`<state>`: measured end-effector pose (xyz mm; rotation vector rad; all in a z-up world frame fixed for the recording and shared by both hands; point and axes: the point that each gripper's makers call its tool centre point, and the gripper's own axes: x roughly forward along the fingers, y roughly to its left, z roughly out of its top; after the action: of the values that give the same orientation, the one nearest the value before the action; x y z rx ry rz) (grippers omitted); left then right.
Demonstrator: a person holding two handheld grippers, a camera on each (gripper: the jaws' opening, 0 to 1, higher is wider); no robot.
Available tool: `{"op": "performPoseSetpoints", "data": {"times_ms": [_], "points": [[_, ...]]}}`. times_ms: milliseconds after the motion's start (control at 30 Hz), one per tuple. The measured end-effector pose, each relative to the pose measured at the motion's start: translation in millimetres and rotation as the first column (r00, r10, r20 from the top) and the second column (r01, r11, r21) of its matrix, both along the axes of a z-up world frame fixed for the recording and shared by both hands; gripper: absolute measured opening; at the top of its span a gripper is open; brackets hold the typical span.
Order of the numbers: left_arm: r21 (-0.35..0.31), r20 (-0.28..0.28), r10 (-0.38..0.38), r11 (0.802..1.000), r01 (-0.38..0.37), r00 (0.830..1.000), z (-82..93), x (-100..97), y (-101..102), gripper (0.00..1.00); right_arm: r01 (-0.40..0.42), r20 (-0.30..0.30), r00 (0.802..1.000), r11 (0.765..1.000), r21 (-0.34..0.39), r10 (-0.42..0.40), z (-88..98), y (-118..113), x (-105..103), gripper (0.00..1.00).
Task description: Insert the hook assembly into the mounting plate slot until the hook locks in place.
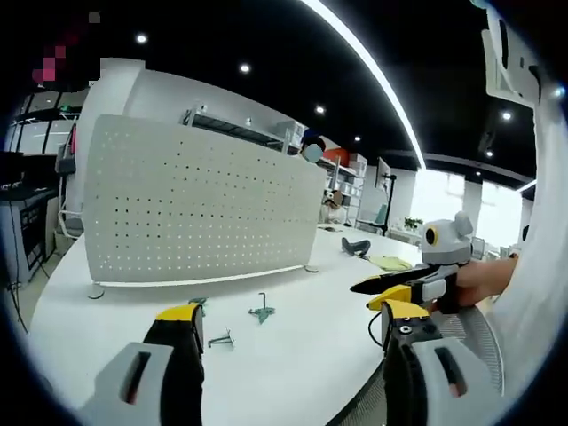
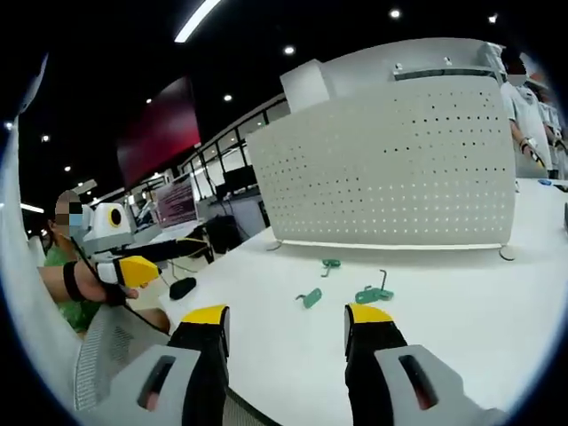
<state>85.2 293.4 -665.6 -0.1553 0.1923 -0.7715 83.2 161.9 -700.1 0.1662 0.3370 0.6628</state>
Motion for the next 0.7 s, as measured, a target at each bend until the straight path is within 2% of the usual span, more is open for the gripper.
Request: {"op": "performPoseSetpoints", "data": {"times_ms": [67,133,500,600,700], "points": [[0.011,0.005,0.004,1.0,-0.004,1.0,-0.6,0.1,1.1,0.84,0.0,0.001,1.0,1.0,-0.012,0.0,-1.3,-0.8,0.1,0.52],[0.014,0.001,0.003,1.0,-0.003,1.0,-1.3,-0.3,0.9,0.84,-0.009,0.001,1.0,0.997,-0.07,0.009,-7.0,-2.6,-0.5,0.52],[0.042,0.024,-0.005,0.999,0.004,1.0,-1.5,3.6,8.2,0.85,-0.019,0.021,1.0,0.997,-0.072,0.021,-0.1,-0.9,-0.2,0.54],[0.081,0.032,-0.009,0.997,0.006,0.999,-1.5,3.7,9.6,0.85,-0.016,0.035,0.999,0.998,-0.068,0.018,4.8,-3.2,2.2,0.54],[0.084,0.035,-0.005,0.996,0.002,0.999,-1.3,4.9,12.4,0.85,-0.017,0.035,0.999,0.997,-0.071,0.02,4.6,-4.0,3.8,0.54]]}}
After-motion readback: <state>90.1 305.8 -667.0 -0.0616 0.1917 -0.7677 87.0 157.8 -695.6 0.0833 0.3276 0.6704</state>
